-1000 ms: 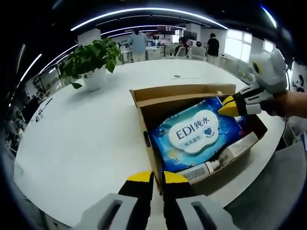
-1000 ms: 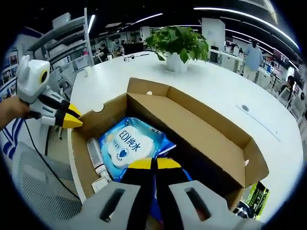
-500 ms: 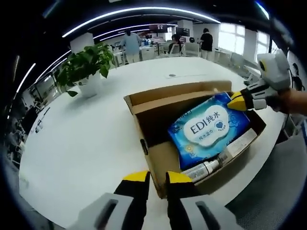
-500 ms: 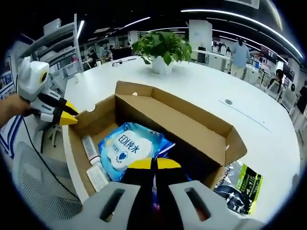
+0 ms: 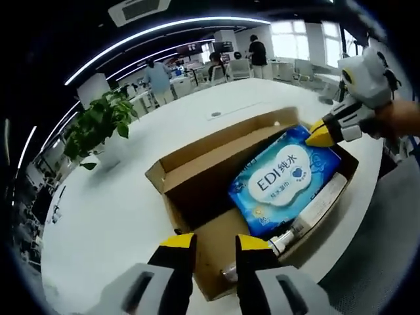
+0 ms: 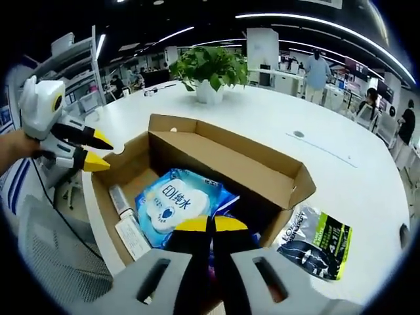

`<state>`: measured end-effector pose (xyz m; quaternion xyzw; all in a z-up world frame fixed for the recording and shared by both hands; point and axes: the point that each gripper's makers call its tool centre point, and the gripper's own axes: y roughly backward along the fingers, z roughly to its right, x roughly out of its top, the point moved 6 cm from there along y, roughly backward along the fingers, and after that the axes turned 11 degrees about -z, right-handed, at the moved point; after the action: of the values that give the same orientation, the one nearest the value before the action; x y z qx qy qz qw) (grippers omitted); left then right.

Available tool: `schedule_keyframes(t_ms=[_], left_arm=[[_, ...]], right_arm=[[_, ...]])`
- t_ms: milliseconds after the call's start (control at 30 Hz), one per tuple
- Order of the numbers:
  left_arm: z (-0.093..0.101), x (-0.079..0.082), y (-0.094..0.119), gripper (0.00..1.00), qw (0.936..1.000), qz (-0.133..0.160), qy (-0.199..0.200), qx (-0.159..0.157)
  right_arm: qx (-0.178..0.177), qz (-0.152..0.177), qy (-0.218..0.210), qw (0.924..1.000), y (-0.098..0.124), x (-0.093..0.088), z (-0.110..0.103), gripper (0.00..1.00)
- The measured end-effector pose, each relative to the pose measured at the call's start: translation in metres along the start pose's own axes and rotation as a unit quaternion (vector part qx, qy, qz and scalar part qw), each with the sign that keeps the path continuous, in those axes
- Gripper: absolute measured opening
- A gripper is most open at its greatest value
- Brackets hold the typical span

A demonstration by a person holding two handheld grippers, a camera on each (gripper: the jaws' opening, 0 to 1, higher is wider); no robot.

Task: Operate the shoe box by opening the lid, removing the specified soft item, and placing it in the target area until the item is outside and the box remains undamaged.

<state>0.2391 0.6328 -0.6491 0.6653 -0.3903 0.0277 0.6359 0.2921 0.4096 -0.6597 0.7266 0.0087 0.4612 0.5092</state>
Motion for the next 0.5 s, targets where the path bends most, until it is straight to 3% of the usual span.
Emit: schedule_keyframes(t_ms=[233, 367, 500], left_arm=[[0.011, 0.007, -0.019, 0.24, 0.9994, -0.003, -0.016, -0.031], [0.016, 0.015, -0.028, 0.24, 0.997, 0.009, 0.027, -0.071], [0.02, 0.022, -0.038, 0.23, 0.9939, 0.011, 0.042, -0.101]], right_arm=[[-0.013, -0.008, 0.006, 0.9999, 0.006, -0.006, 0.009, 0.0], [-0.02, -0.012, 0.014, 0.9996, 0.009, -0.008, 0.014, 0.0], [-0.025, -0.015, 0.023, 0.9993, 0.011, -0.008, 0.017, 0.0]])
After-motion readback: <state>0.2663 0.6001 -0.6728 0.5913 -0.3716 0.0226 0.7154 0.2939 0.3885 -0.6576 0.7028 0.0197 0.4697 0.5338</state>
